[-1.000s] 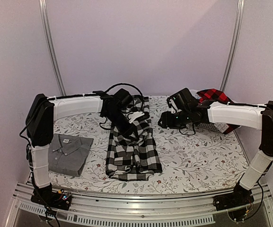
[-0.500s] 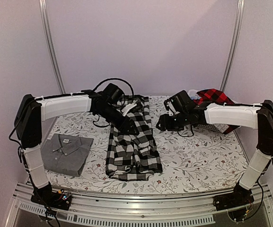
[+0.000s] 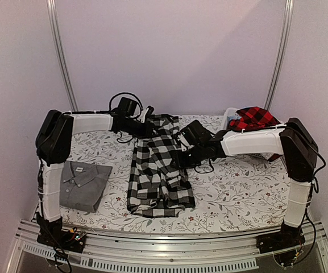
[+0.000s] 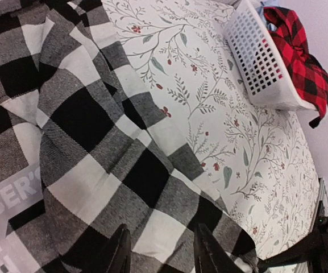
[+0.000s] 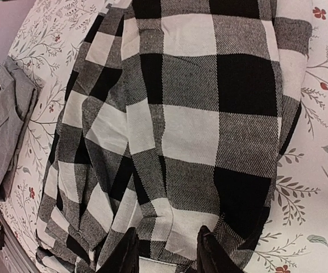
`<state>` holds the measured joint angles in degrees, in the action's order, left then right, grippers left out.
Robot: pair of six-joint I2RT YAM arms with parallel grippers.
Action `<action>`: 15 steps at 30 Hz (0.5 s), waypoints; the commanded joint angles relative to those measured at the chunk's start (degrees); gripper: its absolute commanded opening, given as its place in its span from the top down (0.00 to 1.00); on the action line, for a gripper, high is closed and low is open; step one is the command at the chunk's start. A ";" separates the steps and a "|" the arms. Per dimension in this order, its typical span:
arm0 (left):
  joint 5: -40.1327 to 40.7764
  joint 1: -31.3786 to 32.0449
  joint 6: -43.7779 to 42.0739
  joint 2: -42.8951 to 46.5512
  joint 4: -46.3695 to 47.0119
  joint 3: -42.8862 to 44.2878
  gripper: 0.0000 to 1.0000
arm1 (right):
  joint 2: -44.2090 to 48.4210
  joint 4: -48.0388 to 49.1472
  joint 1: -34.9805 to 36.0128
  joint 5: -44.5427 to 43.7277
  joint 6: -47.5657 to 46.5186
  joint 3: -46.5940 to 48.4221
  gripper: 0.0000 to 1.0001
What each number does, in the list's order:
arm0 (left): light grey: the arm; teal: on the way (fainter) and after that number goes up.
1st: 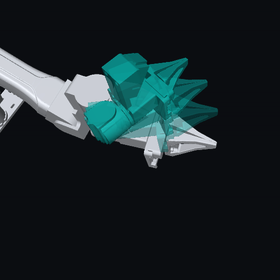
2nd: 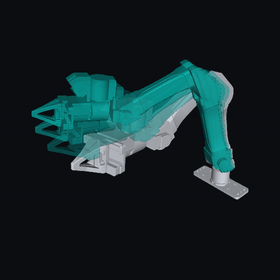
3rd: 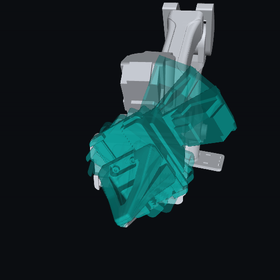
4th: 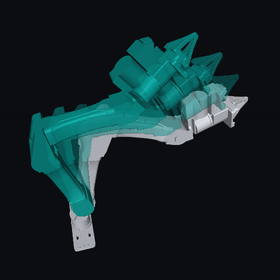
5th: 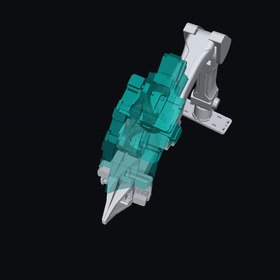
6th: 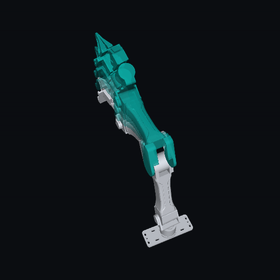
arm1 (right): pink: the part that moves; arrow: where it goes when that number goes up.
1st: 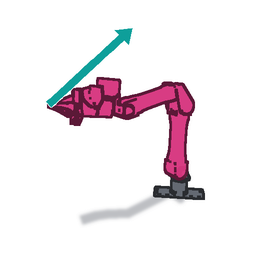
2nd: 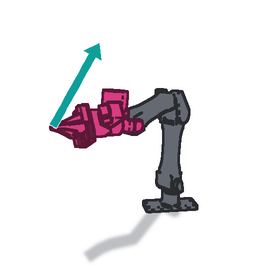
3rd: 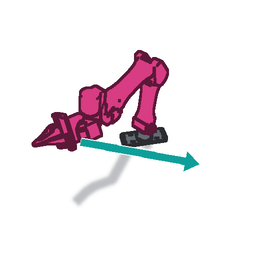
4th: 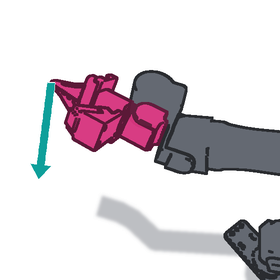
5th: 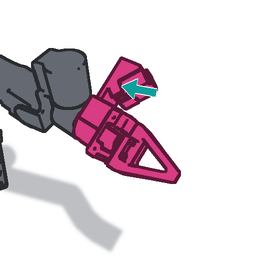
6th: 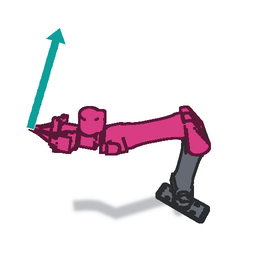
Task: Fold and stack the long sleeve shirts
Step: Move the rectangle-folded shirt to the center of the board.
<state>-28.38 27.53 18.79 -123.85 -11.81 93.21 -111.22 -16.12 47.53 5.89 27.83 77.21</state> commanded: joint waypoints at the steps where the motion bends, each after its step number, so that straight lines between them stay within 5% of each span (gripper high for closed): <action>1: 1.57 -1.14 4.80 -7.21 2.78 5.44 0.63 | -2.83 1.58 0.53 1.72 0.67 -0.41 0.66; 15: 2.85 -4.13 12.31 -17.04 1.84 10.21 0.63 | -7.20 1.45 1.19 -0.31 0.89 -4.13 0.65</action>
<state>-26.50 24.49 28.29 -137.82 -9.37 101.27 -115.94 -13.80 48.40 7.64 28.75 73.21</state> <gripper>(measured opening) 0.367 0.343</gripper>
